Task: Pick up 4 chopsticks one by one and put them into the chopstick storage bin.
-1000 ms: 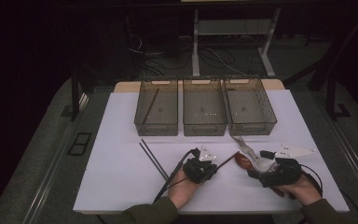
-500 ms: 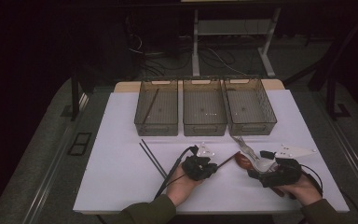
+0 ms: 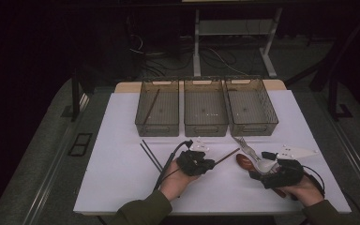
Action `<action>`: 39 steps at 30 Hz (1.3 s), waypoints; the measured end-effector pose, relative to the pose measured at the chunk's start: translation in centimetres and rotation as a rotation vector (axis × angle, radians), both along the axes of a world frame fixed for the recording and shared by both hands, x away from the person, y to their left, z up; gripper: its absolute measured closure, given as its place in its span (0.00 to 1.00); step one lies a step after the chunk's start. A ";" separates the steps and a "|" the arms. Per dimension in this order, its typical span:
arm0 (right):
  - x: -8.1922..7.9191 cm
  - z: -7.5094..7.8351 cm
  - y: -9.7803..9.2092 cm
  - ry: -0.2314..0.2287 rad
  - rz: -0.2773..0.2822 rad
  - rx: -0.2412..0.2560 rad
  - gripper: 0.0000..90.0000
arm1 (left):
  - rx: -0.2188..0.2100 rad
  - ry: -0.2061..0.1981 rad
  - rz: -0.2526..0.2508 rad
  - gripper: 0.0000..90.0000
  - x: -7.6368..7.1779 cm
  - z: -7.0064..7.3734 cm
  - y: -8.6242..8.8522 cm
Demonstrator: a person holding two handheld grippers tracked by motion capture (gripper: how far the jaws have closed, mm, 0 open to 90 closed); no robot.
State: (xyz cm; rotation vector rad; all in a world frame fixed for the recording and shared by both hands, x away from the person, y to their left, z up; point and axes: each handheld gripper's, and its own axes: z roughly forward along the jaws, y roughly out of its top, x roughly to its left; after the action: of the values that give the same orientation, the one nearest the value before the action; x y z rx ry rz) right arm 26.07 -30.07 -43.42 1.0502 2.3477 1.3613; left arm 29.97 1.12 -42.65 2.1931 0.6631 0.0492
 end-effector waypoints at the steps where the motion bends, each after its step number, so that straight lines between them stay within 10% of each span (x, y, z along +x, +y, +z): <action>1: 0.0 0.0 0.0 0.001 -0.001 0.000 0.08 | -0.008 0.002 -0.008 0.94 0.0 0.1 0.2; 39: -0.1 0.0 -0.1 -0.001 0.000 -0.002 0.08 | -0.038 -0.037 -0.057 0.94 2.1 4.1 6.8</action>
State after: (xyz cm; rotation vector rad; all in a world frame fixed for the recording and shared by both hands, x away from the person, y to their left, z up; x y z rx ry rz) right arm 25.99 -30.20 -43.39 1.0484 2.3481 1.3592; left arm 32.11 7.94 -38.51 2.1679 0.5765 0.0467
